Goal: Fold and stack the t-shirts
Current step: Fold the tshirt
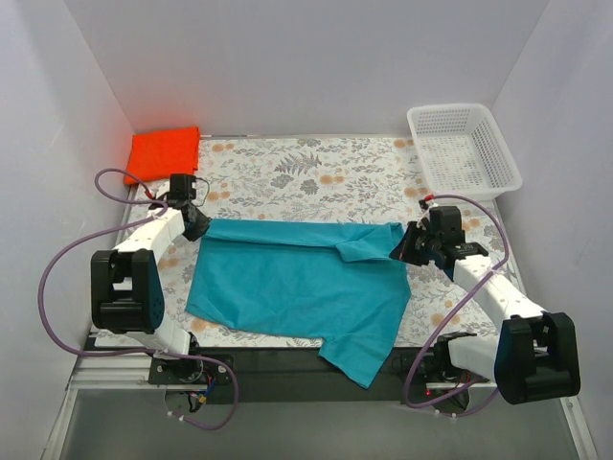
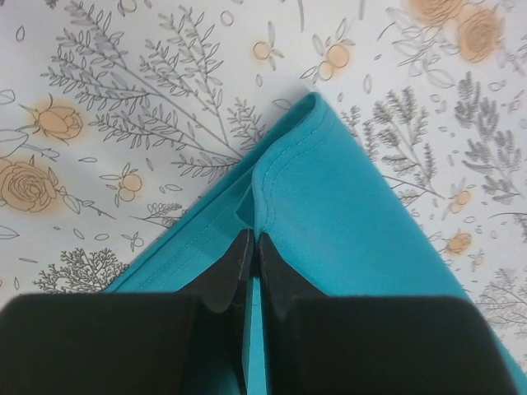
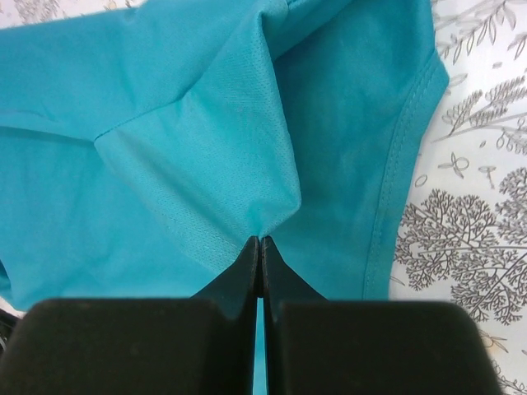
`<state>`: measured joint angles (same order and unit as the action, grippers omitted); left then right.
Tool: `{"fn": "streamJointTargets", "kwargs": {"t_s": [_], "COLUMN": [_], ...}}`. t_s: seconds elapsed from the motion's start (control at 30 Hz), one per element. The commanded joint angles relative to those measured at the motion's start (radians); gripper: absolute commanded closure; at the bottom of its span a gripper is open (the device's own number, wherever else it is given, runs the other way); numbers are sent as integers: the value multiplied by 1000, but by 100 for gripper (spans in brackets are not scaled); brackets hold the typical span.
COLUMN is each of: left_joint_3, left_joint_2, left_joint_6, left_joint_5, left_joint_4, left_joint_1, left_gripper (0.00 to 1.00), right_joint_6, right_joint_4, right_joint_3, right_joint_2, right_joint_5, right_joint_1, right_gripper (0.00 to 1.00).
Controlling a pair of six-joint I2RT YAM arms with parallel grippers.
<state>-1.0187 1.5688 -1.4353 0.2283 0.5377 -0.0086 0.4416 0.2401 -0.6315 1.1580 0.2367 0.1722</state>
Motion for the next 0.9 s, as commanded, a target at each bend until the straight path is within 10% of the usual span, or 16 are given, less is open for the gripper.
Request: {"fn": "streamJointTargets", "kwargs": {"t_s": [0.0, 0.13, 0.3, 0.43, 0.87], "left_joint_3": [45, 81, 78, 40, -30], "left_joint_2": [-10, -10, -70, -145, -12], "left_joint_6": [7, 0, -14, -1, 24], "left_joint_5": [31, 39, 14, 39, -127], "left_joint_4": [-25, -36, -21, -12, -128], "left_joint_1": [7, 7, 7, 7, 7], "left_gripper": [100, 99, 72, 48, 58], "right_joint_6": [11, 6, -29, -61, 57], "right_joint_4": [11, 10, 10, 7, -310], "right_joint_3": [55, 87, 66, -8, -77], "right_joint_2": [-9, 0, -14, -1, 253], "right_joint_5": [24, 42, 41, 38, 182], "right_joint_1": [1, 0, 0, -29, -191], "right_gripper": [99, 96, 47, 30, 48]}}
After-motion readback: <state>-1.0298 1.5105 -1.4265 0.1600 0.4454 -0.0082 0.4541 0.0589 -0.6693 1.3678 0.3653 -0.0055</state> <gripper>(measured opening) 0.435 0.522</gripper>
